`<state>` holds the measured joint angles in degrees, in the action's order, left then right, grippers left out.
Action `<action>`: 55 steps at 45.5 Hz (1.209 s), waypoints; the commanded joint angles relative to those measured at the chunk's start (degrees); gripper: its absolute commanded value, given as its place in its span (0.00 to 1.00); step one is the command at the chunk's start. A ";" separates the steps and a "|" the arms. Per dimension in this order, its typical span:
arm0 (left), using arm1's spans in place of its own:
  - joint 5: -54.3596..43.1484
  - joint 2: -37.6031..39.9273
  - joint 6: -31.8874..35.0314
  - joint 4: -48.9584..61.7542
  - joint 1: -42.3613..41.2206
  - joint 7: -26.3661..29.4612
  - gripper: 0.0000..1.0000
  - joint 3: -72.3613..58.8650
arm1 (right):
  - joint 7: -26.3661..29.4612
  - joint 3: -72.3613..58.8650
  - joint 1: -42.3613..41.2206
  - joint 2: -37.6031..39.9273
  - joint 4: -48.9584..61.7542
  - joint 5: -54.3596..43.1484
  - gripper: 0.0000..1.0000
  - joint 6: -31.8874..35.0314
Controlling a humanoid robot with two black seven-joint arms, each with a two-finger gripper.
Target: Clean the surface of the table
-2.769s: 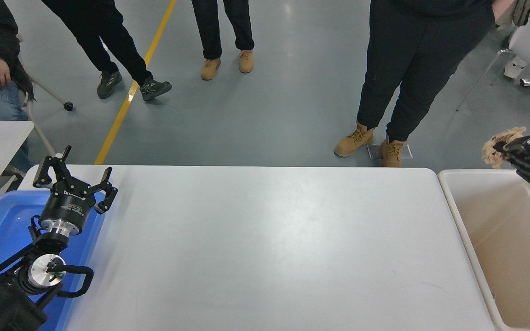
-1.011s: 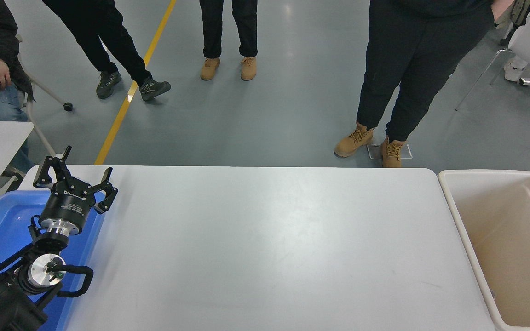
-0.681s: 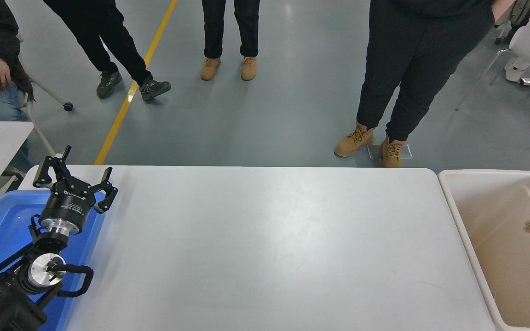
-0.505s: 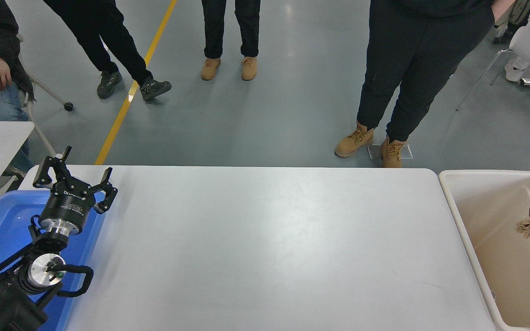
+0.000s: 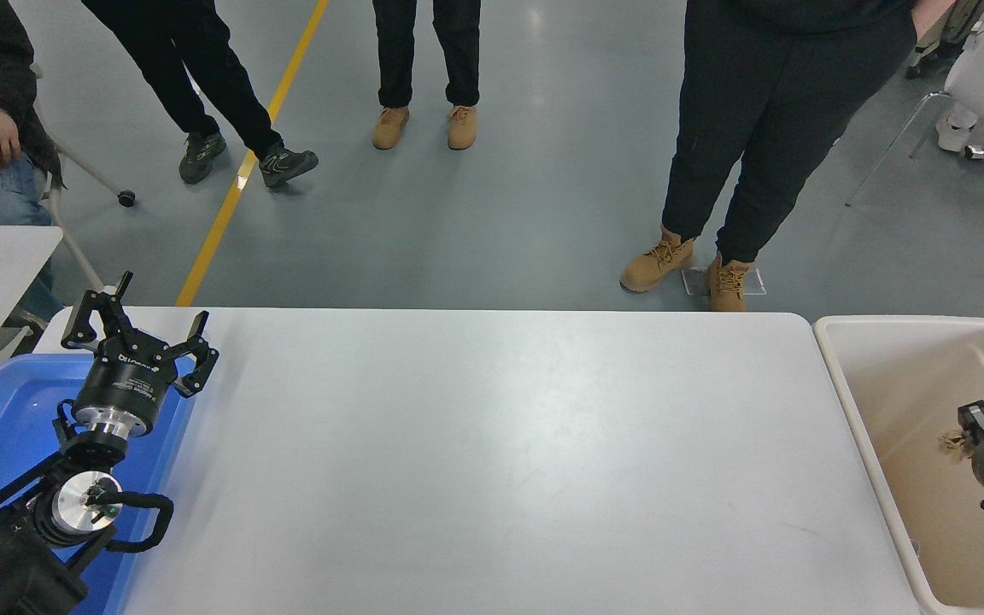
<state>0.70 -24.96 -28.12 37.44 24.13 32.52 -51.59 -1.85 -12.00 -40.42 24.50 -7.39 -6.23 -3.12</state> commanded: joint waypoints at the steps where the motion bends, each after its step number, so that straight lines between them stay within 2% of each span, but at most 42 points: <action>1: -0.08 0.00 0.00 0.00 0.04 0.00 0.99 0.00 | 0.01 0.13 0.26 -0.15 0.09 -0.01 0.26 -1.27; 10: 0.01 0.00 0.00 0.00 0.04 0.00 0.99 0.00 | 0.01 0.14 0.70 -0.06 0.09 -0.10 0.43 -1.63; 16: 0.01 0.00 0.00 0.00 0.04 0.00 0.99 0.00 | -0.08 0.31 0.87 0.02 0.09 0.08 0.68 -2.33; 19: 0.01 0.00 0.00 0.00 0.04 0.00 0.99 0.00 | -0.08 0.40 1.22 0.20 0.18 0.08 0.83 -3.29; 23: 0.01 0.00 0.00 0.00 0.04 0.00 0.99 0.00 | -0.08 0.49 1.22 0.20 0.18 0.08 0.96 -4.26; 43: -0.08 0.00 0.00 0.00 0.04 0.00 0.99 0.00 | -0.08 1.28 0.08 0.55 -0.79 0.34 0.98 -3.82; 55: 0.01 0.00 0.00 0.00 0.04 0.00 0.99 0.00 | -0.25 14.27 -1.68 4.68 -3.16 0.43 0.98 -2.15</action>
<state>0.64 -24.96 -28.13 37.44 24.16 32.52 -51.59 -1.94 -7.02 -41.07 26.45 -8.27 -5.89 -6.34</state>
